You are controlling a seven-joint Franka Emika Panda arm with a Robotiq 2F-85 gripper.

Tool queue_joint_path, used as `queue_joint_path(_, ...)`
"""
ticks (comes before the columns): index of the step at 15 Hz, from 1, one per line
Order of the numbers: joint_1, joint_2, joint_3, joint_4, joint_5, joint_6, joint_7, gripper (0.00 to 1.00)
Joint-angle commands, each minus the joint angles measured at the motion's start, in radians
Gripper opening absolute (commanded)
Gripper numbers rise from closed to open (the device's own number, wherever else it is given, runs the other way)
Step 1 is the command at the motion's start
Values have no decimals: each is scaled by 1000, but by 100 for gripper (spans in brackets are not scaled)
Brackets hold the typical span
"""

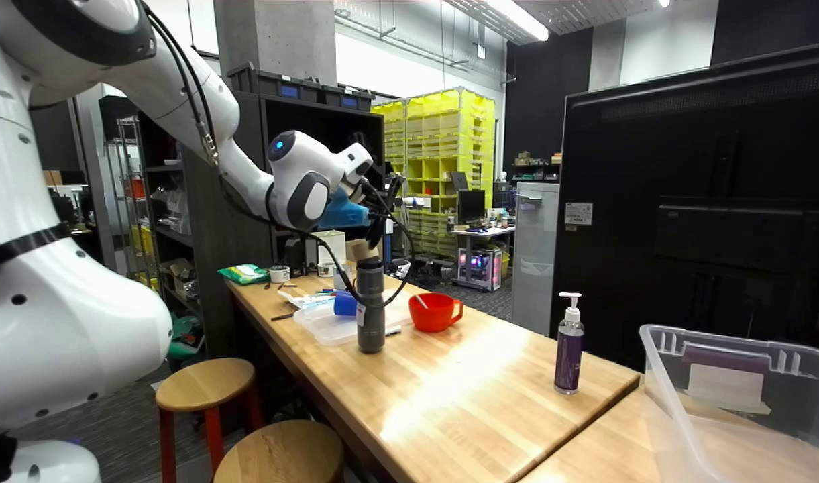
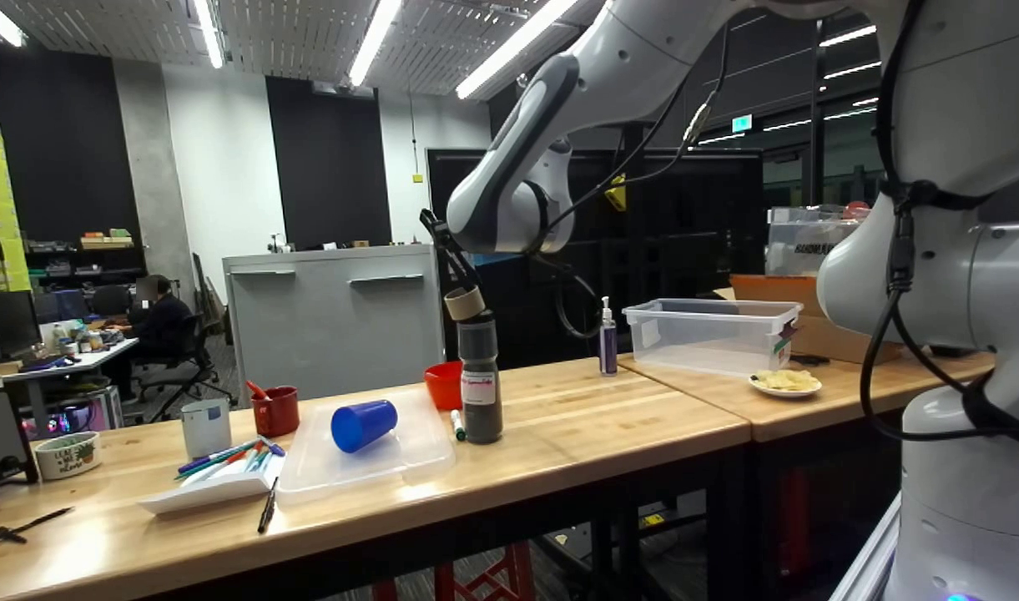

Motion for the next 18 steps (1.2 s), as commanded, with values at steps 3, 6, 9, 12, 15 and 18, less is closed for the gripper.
queue_joint_path(3,5,-12,-3,3,-5,1,-3,8)
queue_joint_path(6,8,-7,-6,8,-3,1,-2,8)
queue_joint_path(9,14,-2,-12,13,-3,1,-3,8)
queue_joint_path(12,25,7,-21,24,-5,0,-6,8)
queue_joint_path(15,37,13,-28,40,-5,1,-6,8)
queue_joint_path(18,49,15,-36,50,-6,1,-6,8)
